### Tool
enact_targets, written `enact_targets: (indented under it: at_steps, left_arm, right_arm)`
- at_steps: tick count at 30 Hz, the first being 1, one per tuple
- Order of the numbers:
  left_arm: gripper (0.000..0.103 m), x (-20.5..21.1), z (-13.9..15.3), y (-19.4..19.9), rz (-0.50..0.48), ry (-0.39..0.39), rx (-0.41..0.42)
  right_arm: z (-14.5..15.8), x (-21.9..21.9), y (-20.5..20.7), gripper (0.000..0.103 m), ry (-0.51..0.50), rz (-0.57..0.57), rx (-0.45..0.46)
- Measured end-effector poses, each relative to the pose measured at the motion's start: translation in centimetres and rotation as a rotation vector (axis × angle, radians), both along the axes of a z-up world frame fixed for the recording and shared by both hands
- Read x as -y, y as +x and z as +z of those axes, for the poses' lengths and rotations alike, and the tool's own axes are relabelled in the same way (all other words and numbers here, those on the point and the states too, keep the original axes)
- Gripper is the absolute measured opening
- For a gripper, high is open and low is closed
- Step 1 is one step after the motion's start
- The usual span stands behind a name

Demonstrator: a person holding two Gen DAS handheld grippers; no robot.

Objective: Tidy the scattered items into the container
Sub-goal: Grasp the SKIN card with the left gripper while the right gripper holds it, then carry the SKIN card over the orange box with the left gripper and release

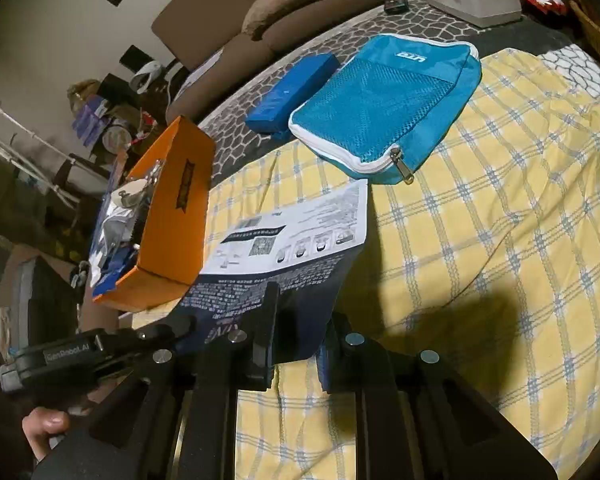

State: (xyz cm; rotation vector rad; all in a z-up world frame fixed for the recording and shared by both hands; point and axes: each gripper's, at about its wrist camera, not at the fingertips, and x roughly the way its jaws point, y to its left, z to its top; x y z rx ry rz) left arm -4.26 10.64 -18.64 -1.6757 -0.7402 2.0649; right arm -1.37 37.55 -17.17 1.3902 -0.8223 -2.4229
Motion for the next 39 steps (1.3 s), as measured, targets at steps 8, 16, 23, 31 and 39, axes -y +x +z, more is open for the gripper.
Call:
enact_targets:
  at_steps: [8,16,23,31,39]
  left_arm:
    - [0.009,-1.3,1.3,0.8,-0.042,-0.081,-0.091]
    - [0.008,-1.6,4.9,1.8,-0.057,-0.159,-0.281]
    - [0.008,-1.5,7.8,2.5,-0.054,-0.195,-0.454]
    - [0.008,2.4,13.0,1.9,0.065,-0.274,-0.663]
    - [0.008,12.8,15.0,-5.3,0.184,-0.409,-0.583]
  right_arm:
    - [1.8,1.0,0.7,0.015,0.145,0.012,-0.067]
    - [5.6,3.8,2.5,0.015,0.351,0.067,-0.264]
    - [8.5,5.7,2.8,0.014,0.437,0.069,-0.401]
    - [13.2,11.3,-0.6,0.014,0.447,0.149,-0.552]
    - [14.4,22.9,-7.9,0.014,0.406,0.297,-0.601]
